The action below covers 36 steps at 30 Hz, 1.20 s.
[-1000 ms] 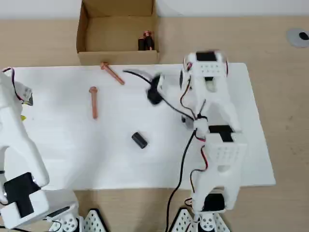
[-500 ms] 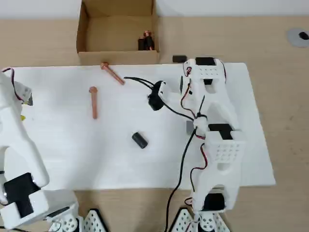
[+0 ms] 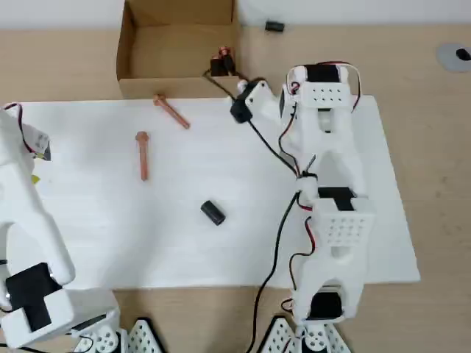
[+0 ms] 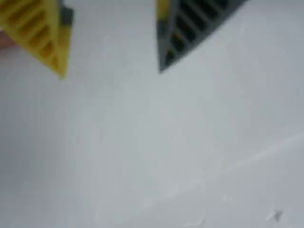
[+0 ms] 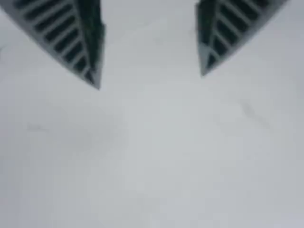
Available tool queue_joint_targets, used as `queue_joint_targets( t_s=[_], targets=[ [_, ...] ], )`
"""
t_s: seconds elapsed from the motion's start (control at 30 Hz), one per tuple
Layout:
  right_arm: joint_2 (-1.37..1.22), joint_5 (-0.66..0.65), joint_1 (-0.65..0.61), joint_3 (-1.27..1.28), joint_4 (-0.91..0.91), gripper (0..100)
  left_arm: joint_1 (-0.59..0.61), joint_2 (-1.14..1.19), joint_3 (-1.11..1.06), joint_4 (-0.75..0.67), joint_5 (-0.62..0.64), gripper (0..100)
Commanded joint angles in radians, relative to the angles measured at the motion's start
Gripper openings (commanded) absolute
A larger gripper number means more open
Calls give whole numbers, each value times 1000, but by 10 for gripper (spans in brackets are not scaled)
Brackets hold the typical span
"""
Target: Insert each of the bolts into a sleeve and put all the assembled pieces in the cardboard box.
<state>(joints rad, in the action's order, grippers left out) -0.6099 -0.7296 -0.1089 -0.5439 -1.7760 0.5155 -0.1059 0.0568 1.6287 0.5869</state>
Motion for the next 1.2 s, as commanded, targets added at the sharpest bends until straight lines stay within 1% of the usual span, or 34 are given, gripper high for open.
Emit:
queue_joint_targets(
  t_s=[0.0, 0.1, 0.17, 0.2, 0.23, 0.3, 0.37, 0.47, 0.6, 0.7, 0.83, 0.93, 1.07, 1.17],
  targets=[
    [107, 173, -81, -54, -11, 183, -89, -5, 12, 8, -120, 136],
    [148, 269, -154, -54, -11, 183, -166, -5, -12, 2, -351, 136],
    [179, 276, -213, -47, -12, 183, -186, -5, -6, -11, -506, 136],
    [197, 275, -245, -33, -12, 183, -186, -5, 0, -38, -562, 136],
    [222, 275, -278, -12, -12, 183, -184, -5, 5, -69, -582, 136],
    [269, 244, -357, 68, -12, 183, -153, -5, 6, -127, -554, 136],
    [317, 226, -437, 166, -12, 183, -110, -5, 6, -167, -500, 136],
    [369, 265, -509, 268, -5, 183, -15, -5, 6, -181, -417, 136],
    [390, 338, -521, 328, 21, 183, 109, -5, -17, -176, -359, 136],
    [390, 370, -512, 361, 43, 183, 167, -5, -48, -181, -351, 136],
    [390, 411, -522, 389, 54, 183, 206, -5, -94, -183, -353, 136],
    [389, 462, -570, 394, 58, 182, 210, -5, -121, -183, -353, 136],
    [387, 562, -642, 394, 64, 182, 206, -5, -137, -183, -351, 136],
    [369, 631, -653, 418, 95, 182, 206, -5, -138, -183, -350, 136]
  ],
)
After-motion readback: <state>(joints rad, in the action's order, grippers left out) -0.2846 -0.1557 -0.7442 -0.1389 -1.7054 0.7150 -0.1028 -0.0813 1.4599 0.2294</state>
